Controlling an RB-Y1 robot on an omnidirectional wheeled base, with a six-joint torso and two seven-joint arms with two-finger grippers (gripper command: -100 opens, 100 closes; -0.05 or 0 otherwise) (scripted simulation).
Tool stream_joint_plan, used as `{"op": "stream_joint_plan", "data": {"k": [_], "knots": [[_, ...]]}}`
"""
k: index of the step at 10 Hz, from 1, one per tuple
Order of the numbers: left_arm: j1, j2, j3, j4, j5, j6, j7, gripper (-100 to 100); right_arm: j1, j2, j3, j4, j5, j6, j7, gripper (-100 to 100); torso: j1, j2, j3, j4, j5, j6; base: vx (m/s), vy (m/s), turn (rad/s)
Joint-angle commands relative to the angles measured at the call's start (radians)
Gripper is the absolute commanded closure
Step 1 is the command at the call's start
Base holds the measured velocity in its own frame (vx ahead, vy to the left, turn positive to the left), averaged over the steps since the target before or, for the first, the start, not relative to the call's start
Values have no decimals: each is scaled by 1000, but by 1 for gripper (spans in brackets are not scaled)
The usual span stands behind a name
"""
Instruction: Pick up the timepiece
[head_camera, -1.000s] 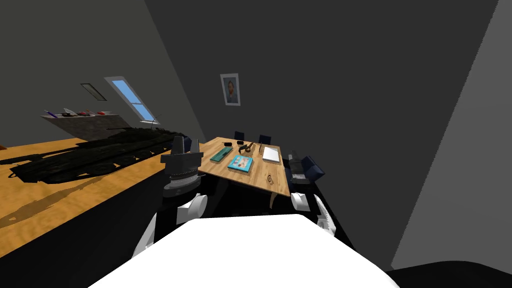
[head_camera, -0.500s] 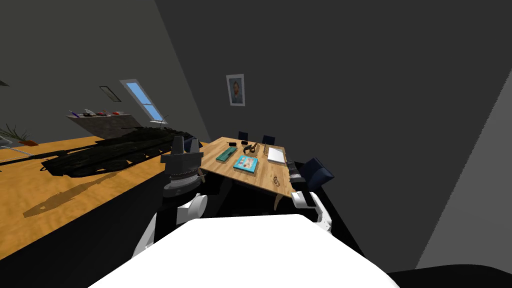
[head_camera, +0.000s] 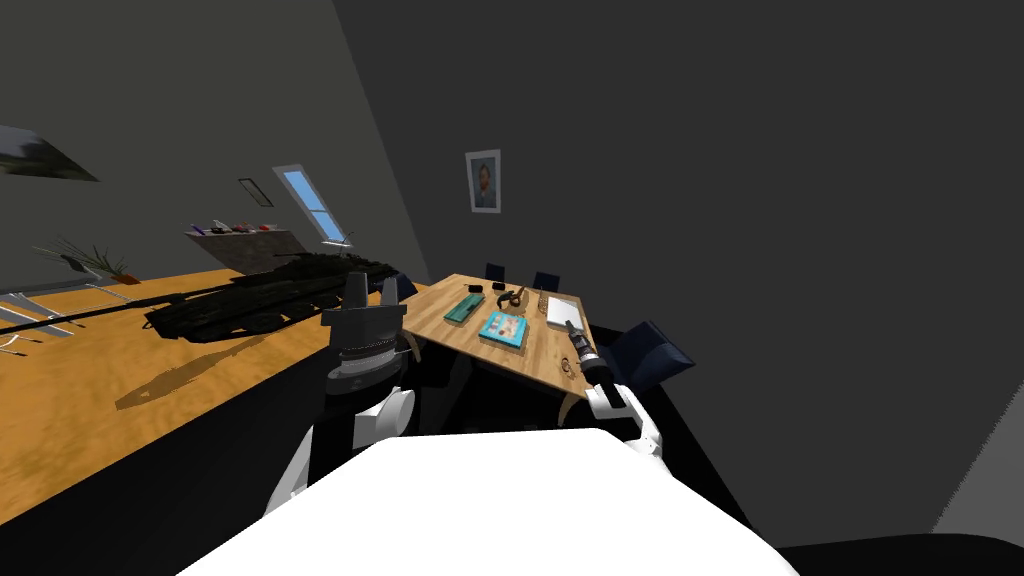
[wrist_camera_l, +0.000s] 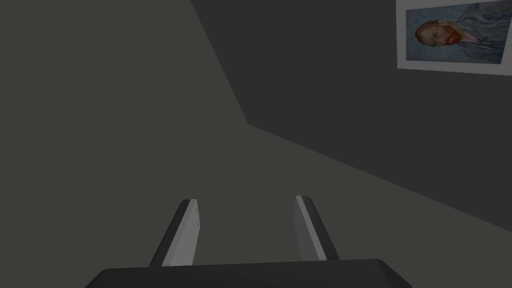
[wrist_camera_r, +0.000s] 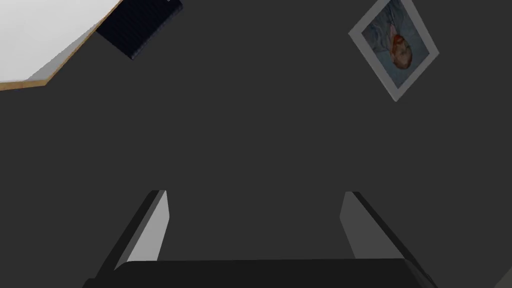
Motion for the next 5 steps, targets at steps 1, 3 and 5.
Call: {"op": "stream_joint_plan", "data": {"k": [1, 3, 5], "knots": [[0, 0, 0, 0, 0, 0, 0, 0, -4, -23, 0, 50, 31, 43, 33, -100, 0, 0, 0, 0, 0, 0, 21, 135, 98], [0, 0, 0, 0, 0, 0, 0, 0, -11, -38, 0, 101, 51, 70, 52, -100, -3, 1, 1, 0, 0, 0, 13, 70, 44], [0, 0, 0, 0, 0, 0, 0, 0, -22, -67, 0, 169, 94, 119, 87, -100, -4, 2, 1, 0, -1, 0, 20, 90, 106]]}}
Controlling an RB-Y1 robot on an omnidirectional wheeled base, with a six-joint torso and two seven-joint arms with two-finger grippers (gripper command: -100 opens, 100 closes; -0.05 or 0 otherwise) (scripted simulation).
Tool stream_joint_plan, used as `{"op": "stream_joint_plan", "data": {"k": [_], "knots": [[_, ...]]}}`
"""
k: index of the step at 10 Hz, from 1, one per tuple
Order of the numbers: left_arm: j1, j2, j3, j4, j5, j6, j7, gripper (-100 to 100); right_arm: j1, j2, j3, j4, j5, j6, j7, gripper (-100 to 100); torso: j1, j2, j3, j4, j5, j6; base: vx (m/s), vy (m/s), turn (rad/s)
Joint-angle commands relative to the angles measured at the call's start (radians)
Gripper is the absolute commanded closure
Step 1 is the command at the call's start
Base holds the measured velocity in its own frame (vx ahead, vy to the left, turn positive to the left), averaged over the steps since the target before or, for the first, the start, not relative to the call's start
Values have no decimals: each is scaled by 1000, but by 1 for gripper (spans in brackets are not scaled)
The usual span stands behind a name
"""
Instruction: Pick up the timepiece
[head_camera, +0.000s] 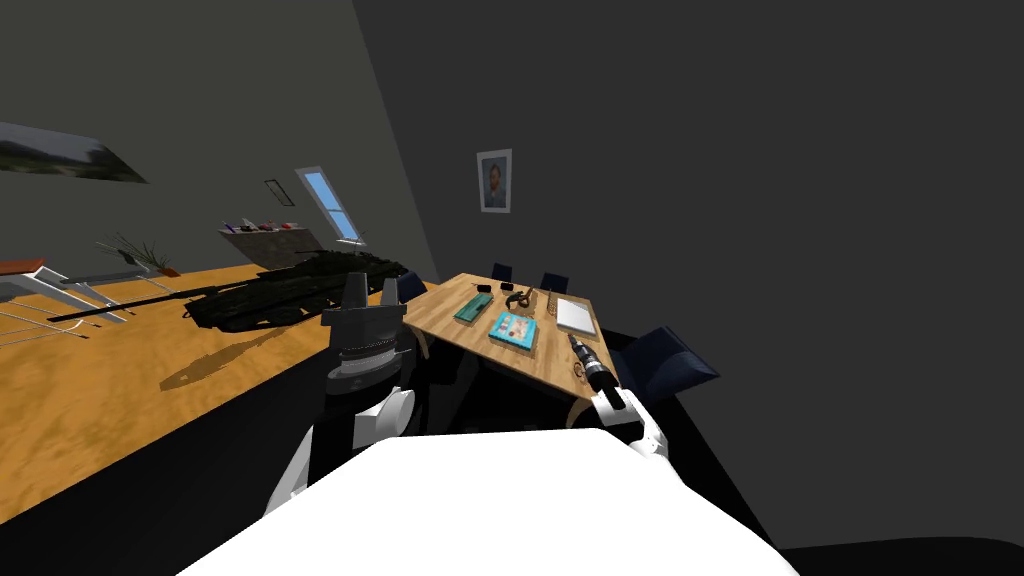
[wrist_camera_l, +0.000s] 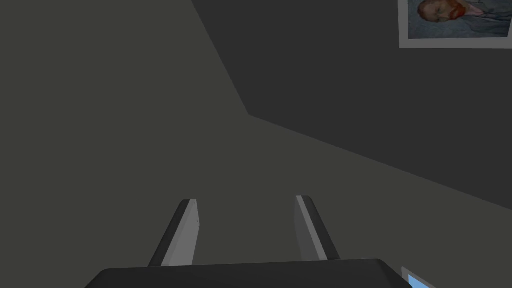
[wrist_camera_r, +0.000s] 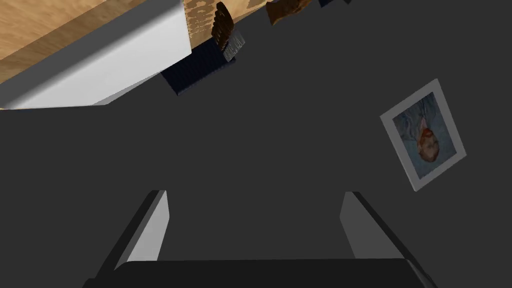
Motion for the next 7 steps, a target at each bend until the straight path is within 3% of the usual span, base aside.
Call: {"op": "stream_joint_plan", "data": {"k": [1, 4, 5, 7], "knots": [[0, 0, 0, 0, 0, 0, 0, 0, -2, -6, 3, 15, 15, 35, 15, -100, 0, 0, 0, 0, 0, 0, 14, 74, 30], [0, 0, 0, 0, 0, 0, 0, 0, -14, -46, 3, 119, 82, 109, 59, -100, -1, -1, 0, 0, 0, 0, 31, 82, 97], [0, 0, 0, 0, 0, 0, 0, 0, -14, -46, 3, 119, 82, 109, 59, -100, -1, -1, 0, 0, 0, 0, 23, 62, 25], [0, 0, 0, 0, 0, 0, 0, 0, -18, -71, 4, 182, 126, 154, 82, -100, -2, 0, 0, 0, 0, 0, 18, 60, 79]]}}
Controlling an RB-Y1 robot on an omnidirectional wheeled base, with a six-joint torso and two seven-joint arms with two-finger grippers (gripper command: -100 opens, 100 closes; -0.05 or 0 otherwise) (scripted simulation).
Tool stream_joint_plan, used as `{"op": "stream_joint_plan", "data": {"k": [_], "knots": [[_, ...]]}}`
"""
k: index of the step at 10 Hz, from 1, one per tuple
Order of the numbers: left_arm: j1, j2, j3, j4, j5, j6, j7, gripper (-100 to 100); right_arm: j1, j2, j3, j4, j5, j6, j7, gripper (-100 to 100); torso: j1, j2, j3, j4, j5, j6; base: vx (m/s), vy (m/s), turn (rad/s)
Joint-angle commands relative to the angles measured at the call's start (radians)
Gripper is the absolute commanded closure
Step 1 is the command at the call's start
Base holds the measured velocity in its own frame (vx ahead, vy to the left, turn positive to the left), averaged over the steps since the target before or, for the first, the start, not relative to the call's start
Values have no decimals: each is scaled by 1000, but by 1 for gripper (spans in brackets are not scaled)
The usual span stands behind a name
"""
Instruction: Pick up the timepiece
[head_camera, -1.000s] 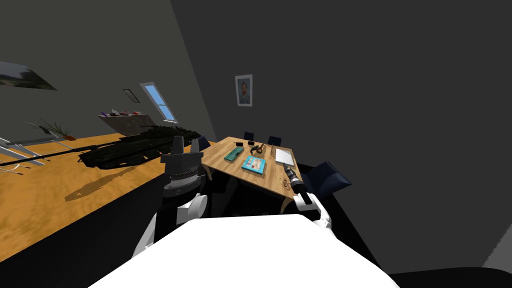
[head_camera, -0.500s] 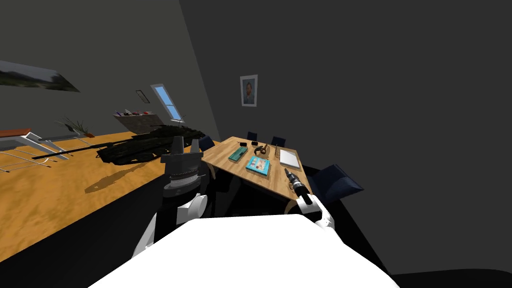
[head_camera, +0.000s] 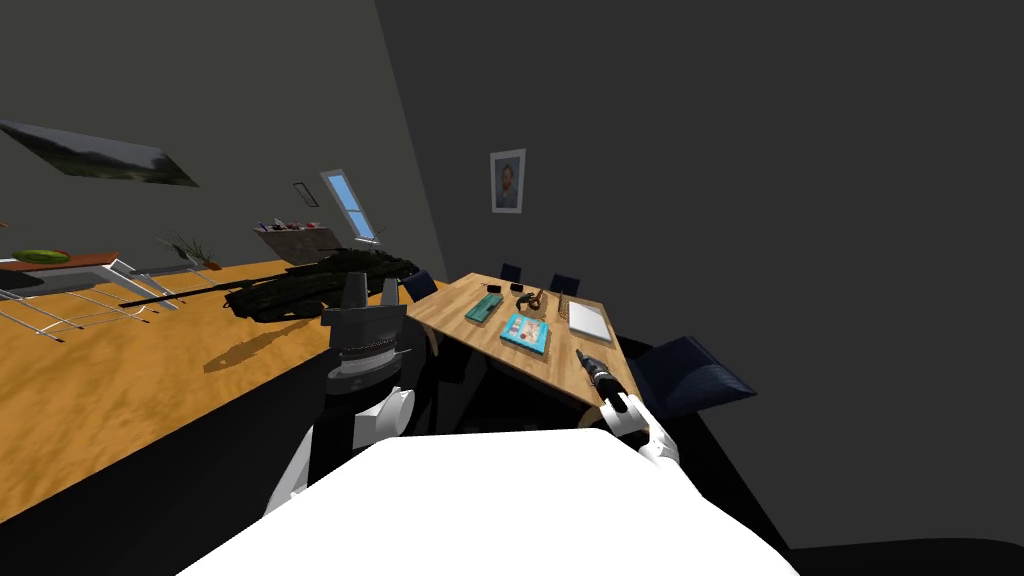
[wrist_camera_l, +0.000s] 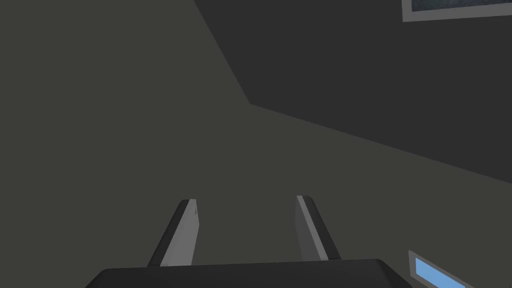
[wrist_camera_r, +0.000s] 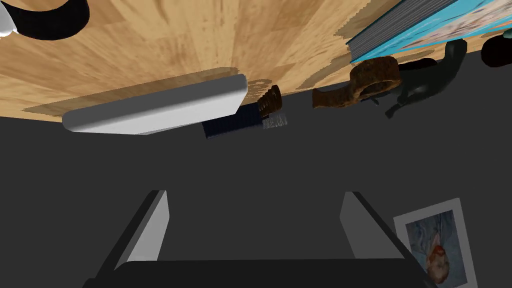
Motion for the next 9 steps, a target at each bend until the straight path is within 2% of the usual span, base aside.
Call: {"op": "stream_joint_plan", "data": {"k": [1, 5, 9], "knots": [[0, 0, 0, 0, 0, 0, 0, 0, -11, -3, -3, 37, 16, 8, 10, -100, 0, 0, 0, 0, 0, 0, 10, 38, 29], [0, 0, 0, 0, 0, 0, 0, 0, -13, -43, -3, 143, 101, 88, 44, -100, -1, 0, 0, 0, 0, 0, 21, 52, 79], [0, 0, 0, 0, 0, 0, 0, 0, -8, -72, -4, 219, 170, 147, 64, -100, -2, 0, 0, 0, 0, 0, 13, 36, 65]]}}
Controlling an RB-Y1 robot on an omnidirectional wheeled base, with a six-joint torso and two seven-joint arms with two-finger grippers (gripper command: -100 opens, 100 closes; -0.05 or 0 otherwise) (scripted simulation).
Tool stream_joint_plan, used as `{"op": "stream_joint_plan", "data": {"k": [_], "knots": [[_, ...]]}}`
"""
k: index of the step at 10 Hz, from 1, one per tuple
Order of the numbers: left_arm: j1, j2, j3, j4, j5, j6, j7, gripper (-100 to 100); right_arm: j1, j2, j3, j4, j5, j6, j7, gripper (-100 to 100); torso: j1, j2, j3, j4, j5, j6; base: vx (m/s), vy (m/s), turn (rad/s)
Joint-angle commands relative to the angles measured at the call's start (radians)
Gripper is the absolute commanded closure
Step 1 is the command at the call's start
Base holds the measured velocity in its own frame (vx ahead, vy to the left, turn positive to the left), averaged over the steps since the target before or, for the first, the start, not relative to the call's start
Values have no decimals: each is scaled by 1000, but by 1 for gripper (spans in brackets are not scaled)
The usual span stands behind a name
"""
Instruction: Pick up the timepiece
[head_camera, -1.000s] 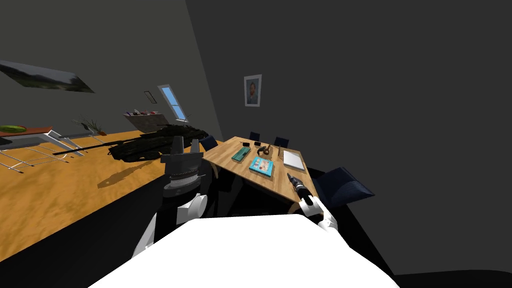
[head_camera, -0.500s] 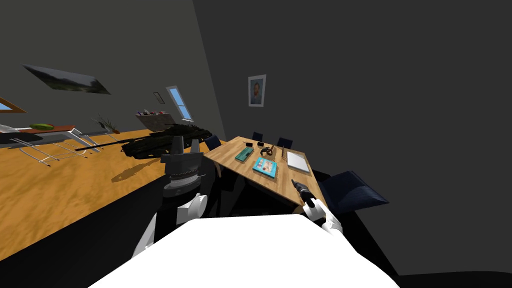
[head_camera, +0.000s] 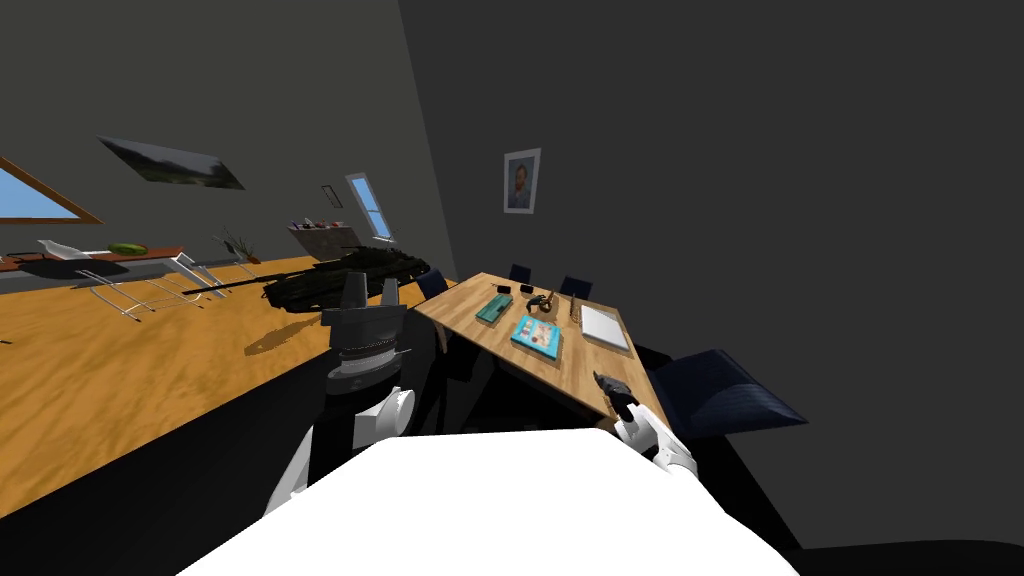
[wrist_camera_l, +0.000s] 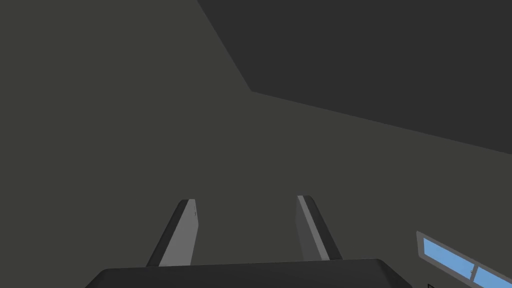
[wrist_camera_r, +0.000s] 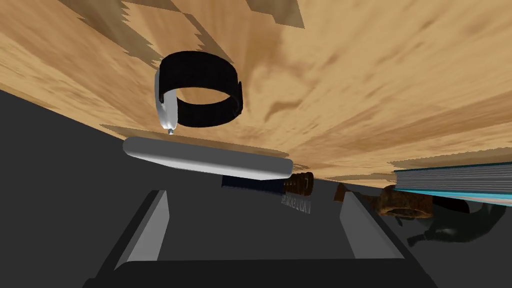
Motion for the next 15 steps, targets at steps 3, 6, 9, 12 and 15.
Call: {"op": "stream_joint_plan", "data": {"k": [3, 6, 9, 12, 15], "knots": [[0, 0, 0, 0, 0, 0, 0, 0, 11, -26, -7, 69, 58, 41, 10, -100, -1, 1, 0, 0, 0, 0, 3, 8, 47], [0, 0, 0, 0, 0, 0, 0, 0, -10, -18, -24, 95, 66, 29, 5, -100, -2, 1, 0, 0, 0, 0, -10, -2, 34], [0, 0, 0, 0, 0, 0, 0, 0, -81, 7, -65, 180, 105, 31, -3, -100, -4, 6, 4, 1, -1, 0, -91, -41, 141], [0, 0, 0, 0, 0, 0, 0, 0, -151, 31, -106, 266, 145, 33, -10, -100, -4, 6, 4, 1, -1, 0, -90, -39, 122], [0, 0, 0, 0, 0, 0, 0, 0, -222, 56, -147, 351, 184, 35, -18, -100, -4, 6, 3, 1, -1, 0, -91, -34, 143]]}}
